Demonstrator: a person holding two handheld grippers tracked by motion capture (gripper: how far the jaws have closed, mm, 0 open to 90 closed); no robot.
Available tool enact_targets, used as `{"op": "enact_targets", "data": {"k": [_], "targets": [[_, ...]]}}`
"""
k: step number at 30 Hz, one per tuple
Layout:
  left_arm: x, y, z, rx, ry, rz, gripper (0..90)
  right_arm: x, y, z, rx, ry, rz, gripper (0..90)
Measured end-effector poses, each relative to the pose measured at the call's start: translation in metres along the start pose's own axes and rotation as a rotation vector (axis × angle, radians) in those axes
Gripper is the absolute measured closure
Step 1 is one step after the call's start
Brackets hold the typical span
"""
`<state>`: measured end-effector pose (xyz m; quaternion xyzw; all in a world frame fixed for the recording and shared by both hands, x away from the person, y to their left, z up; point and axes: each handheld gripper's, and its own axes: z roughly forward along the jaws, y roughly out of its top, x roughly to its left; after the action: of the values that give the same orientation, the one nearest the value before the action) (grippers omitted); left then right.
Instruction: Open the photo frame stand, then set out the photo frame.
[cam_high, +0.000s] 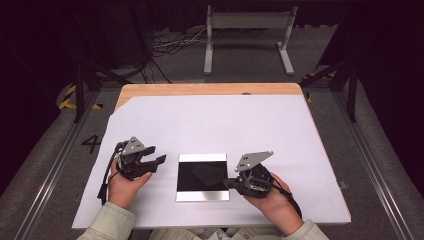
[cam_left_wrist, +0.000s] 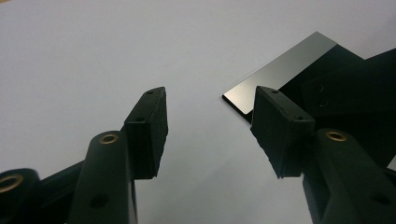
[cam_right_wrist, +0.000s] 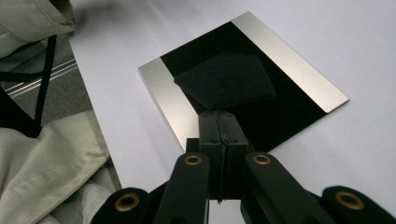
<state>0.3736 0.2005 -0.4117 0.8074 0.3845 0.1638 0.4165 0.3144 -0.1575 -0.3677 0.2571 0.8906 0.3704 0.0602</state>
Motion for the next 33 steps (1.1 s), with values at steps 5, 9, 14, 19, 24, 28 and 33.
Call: {"op": "enact_targets", "data": {"k": [5, 9, 14, 19, 24, 28, 33], "targets": [[0.000, 0.000, 0.000, 0.001, 0.000, 0.002, 46.3, -0.005, 0.001, -0.008, -0.008, -0.012, 0.022, 82.8], [0.000, 0.001, 0.000, 0.001, 0.000, 0.003, 46.2, -0.008, 0.003, -0.015, 0.003, -0.014, 0.052, 72.7], [0.000, 0.001, 0.000, 0.001, 0.002, 0.007, 46.2, -0.010, 0.008, -0.023, 0.020, -0.018, 0.096, 65.2], [0.000, 0.001, 0.001, 0.000, -0.001, 0.003, 46.2, -0.013, 0.012, -0.028, 0.022, -0.020, 0.138, 62.2], [-0.001, 0.002, 0.001, 0.001, -0.001, 0.000, 46.2, -0.017, 0.017, -0.031, 0.039, -0.021, 0.166, 60.2], [0.000, 0.002, 0.001, -0.001, 0.001, 0.005, 46.2, -0.020, 0.020, -0.033, 0.051, -0.017, 0.183, 59.5], [-0.001, 0.002, 0.002, 0.000, -0.002, 0.002, 46.2, -0.025, 0.022, -0.035, 0.050, -0.014, 0.202, 59.1]]}}
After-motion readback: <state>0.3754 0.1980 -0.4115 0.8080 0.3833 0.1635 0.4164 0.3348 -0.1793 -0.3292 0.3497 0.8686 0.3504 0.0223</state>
